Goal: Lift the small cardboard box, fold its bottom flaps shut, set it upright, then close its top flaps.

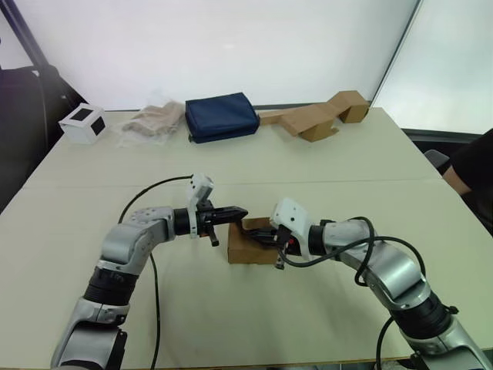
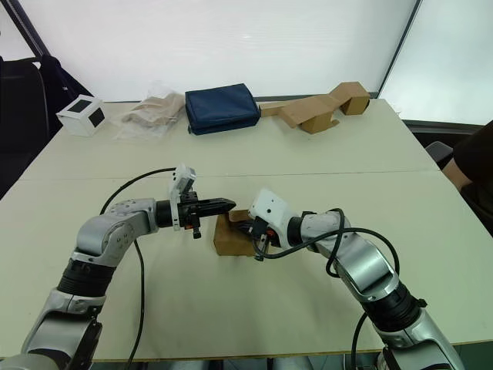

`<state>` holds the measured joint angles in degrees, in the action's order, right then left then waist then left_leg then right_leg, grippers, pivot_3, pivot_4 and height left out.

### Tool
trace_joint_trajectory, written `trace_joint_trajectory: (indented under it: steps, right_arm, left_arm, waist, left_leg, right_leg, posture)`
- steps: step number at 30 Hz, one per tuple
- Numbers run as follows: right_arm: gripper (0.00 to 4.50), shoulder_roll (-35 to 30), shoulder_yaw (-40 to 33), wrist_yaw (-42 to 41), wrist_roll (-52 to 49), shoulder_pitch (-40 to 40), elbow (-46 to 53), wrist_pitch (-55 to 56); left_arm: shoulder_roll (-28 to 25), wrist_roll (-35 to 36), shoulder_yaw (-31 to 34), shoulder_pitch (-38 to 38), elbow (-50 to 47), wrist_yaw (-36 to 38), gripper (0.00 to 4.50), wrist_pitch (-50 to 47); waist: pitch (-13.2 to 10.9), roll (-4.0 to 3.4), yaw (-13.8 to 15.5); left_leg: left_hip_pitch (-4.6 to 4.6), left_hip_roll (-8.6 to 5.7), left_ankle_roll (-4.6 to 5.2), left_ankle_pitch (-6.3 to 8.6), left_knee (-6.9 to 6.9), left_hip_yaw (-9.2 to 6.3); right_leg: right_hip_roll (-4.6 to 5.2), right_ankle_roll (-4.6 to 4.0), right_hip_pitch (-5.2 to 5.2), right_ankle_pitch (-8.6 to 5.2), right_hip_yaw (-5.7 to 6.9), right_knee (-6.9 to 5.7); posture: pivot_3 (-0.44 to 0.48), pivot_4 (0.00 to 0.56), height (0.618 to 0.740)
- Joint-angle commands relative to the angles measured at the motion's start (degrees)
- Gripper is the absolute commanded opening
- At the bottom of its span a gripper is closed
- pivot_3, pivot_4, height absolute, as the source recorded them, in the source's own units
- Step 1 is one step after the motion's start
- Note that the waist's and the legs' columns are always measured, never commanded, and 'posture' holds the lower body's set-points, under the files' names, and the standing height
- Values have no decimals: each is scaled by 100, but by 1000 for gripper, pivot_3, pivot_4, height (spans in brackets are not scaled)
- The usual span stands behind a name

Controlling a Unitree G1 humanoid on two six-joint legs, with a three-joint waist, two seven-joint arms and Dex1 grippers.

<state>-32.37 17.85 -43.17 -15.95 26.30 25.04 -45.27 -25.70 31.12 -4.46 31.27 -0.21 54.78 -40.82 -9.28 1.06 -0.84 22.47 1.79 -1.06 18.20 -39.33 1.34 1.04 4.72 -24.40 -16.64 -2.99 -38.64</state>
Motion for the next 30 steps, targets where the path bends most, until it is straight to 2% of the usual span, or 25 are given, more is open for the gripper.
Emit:
trace_joint_trajectory:
  steps: [1,15,24,30]
  right_arm:
    - [0,50,-4,42,-42,79,194,-100]
    - [0,-58,-528,-227,-916,-66,777,-329]
    - [0,-346,-56,-153,-270,24,405,35]
    - [0,-304,31,-134,-95,67,315,166]
  left_arm:
    - [-22,-88,-113,-49,-180,28,40,98]
    - [8,-154,-77,-57,-112,-2,40,180]
    - [60,-63,35,-14,-91,-52,40,126]
    - [58,-66,60,-40,-112,-55,40,100]
  waist:
    - [0,0,1]
    - [0,0,-1]
    - [0,0,1]
    - [0,0,-6]
  left_leg:
    - [0,0,0,0,0,0]
    - [0,0,0,0,0,-1]
    - [0,-1,0,0,0,0]
    - [0,0,0,0,0,0]
  right_leg:
    - [0,0,0,0,0,0]
    - [1,0,0,0,0,0]
    - [1,0,0,0,0,1]
    - [-1,0,0,0,0,1]
  posture:
    - [0,150,740]
    - [0,150,740]
    - [0,150,740]
    - [0,150,740]
